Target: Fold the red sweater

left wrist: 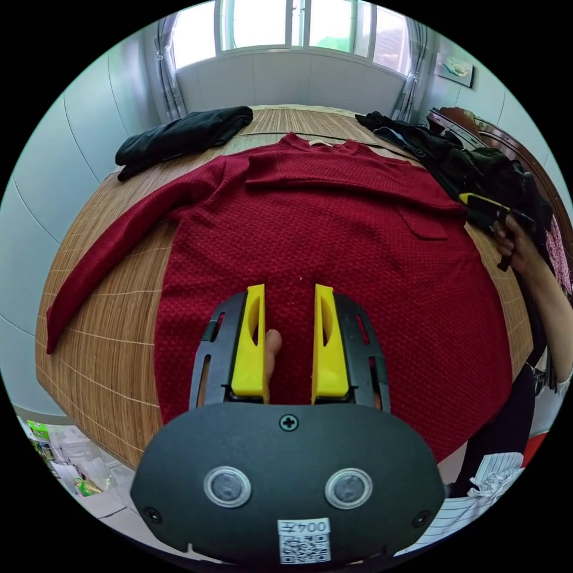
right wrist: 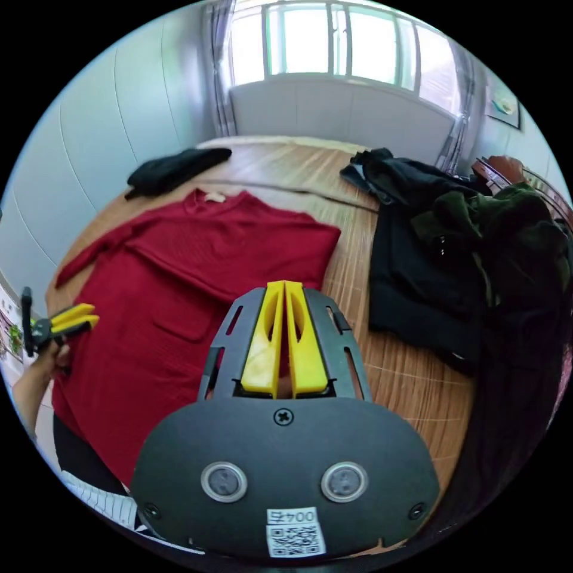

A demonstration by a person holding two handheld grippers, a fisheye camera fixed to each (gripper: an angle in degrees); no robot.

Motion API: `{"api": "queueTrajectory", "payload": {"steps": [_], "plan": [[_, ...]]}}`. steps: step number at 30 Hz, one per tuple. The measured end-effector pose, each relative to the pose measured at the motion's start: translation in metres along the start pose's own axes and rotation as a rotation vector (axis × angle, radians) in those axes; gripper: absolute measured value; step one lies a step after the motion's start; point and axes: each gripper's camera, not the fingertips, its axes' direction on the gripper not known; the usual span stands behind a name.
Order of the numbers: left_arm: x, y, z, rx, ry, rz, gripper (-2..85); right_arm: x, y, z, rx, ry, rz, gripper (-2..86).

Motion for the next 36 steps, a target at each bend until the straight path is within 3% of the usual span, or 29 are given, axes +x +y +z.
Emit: {"api": "queueTrajectory", "payload": {"steps": [1, 2, 4, 7, 10, 13, 18, 24, 27, 32, 36], "plan": [[-0.001, 0.000, -0.002, 0.000, 0.004, -0.002, 12.3, -0.003, 0.004, 0.027, -0.133, 0.032, -0.033, -0.4], [-0.001, 0.000, -0.003, 0.000, 0.007, -0.003, 12.3, -0.003, 0.007, 0.018, -0.042, 0.036, -0.025, -0.2], [-0.002, 0.000, -0.005, -0.001, 0.010, -0.004, 12.3, -0.001, -0.005, 0.005, -0.094, 0.014, 0.038, 0.3], [-0.001, -0.002, -0.009, -0.001, 0.006, -0.002, 12.3, -0.021, -0.009, -0.040, 0.004, 0.009, 0.040, 3.5], [-0.003, -0.004, -0.013, -0.001, 0.009, -0.003, 12.3, -0.057, 0.003, -0.043, -0.096, -0.053, -0.018, 8.0], [-0.004, -0.006, -0.016, -0.001, 0.008, -0.003, 12.3, -0.097, 0.025, -0.007, -0.234, 0.040, -0.126, 8.4], [-0.008, -0.012, -0.022, -0.001, 0.012, -0.005, 12.3, -0.112, 0.048, 0.005, -0.139, 0.119, -0.227, 5.3], [-0.014, -0.023, -0.027, 0.000, 0.017, -0.008, 12.2, -0.062, 0.039, -0.007, -0.196, -0.075, -0.215, 3.1], [-0.020, -0.029, -0.030, 0.000, 0.025, -0.011, 12.2, -0.033, 0.017, -0.039, -0.097, -0.144, -0.055, 0.7], [-0.028, -0.042, -0.035, 0.000, 0.019, -0.009, 12.2, 0.025, -0.017, -0.040, 0.102, -0.435, 0.319, 1.1], [-0.036, -0.052, -0.038, 0.001, 0.025, -0.011, 12.2, 0.061, -0.009, 0.015, -0.043, -0.345, 0.506, 2.1]]}}
